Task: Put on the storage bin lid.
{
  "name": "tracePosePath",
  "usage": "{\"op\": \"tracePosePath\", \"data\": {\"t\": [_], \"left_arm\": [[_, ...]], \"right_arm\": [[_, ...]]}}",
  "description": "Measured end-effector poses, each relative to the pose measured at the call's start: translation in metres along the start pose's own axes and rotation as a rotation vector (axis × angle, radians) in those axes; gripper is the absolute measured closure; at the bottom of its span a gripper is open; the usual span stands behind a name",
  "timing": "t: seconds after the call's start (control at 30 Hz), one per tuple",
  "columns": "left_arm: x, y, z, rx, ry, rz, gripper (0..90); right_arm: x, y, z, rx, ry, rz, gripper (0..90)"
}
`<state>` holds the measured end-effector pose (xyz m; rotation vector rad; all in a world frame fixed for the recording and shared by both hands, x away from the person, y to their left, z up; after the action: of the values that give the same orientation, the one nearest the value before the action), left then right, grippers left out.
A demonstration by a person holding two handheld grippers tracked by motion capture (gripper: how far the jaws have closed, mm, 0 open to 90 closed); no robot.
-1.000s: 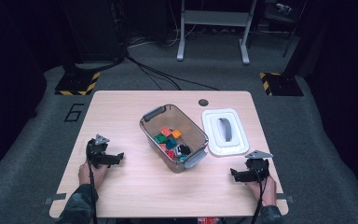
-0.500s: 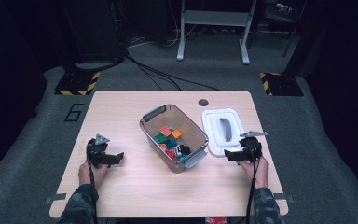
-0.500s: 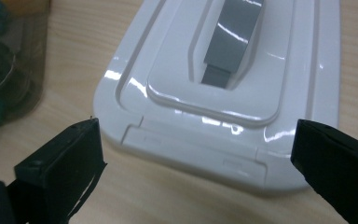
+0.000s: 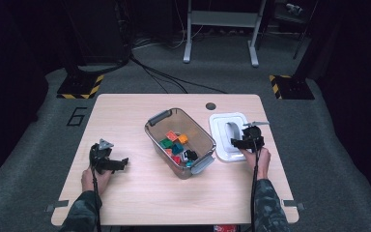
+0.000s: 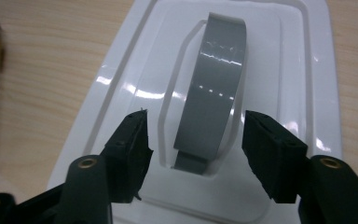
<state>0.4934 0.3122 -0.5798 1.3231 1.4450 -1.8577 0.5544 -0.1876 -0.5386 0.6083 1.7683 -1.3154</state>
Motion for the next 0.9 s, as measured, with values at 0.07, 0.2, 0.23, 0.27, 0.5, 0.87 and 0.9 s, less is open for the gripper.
{"op": "tracePosePath", "data": {"t": [0.07, 0.2, 0.23, 0.27, 0.5, 0.87, 0.9], "left_arm": [[0.0, 0.0, 0.0, 0.0, -0.001, 0.001, 0.0], [0.0, 0.0, 0.0, 0.0, -0.001, 0.001, 0.0], [0.0, 0.0, 0.0, 0.001, 0.0, 0.001, 0.0], [0.0, 0.0, 0.0, -0.001, -0.002, 0.001, 0.0], [0.0, 0.0, 0.0, 0.002, 0.001, 0.0, 0.0], [0.0, 0.0, 0.0, 0.002, 0.0, 0.001, 0.0], [0.0, 0.0, 0.0, 0.002, 0.001, 0.0, 0.0]], "right_arm": [[-0.001, 0.006, 0.001, 0.009, 0.024, -0.003, 47.2], [-0.002, 0.015, 0.003, 0.037, 0.022, -0.018, 59.4], [-0.001, 0.016, 0.002, 0.035, 0.017, -0.018, 61.5], [-0.001, 0.016, 0.002, 0.039, 0.021, -0.022, 62.1], [0.006, 0.002, 0.004, 0.011, 0.036, -0.052, 65.7], [0.036, -0.042, 0.008, -0.022, 0.02, -0.028, 65.7], [0.039, -0.046, 0.008, -0.028, 0.009, -0.027, 65.6]]}}
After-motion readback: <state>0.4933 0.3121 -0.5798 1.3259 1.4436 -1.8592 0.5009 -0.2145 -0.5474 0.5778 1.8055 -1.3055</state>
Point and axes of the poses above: each handheld gripper's, and its own axes: y roughly forward along the jaws, x roughly out of its underside, z roughly to its right, the point moved 7 cm from there along y, roughly forward along the jaws, and after that the axes turned 14 degrees about z, right-handed, at the moved point
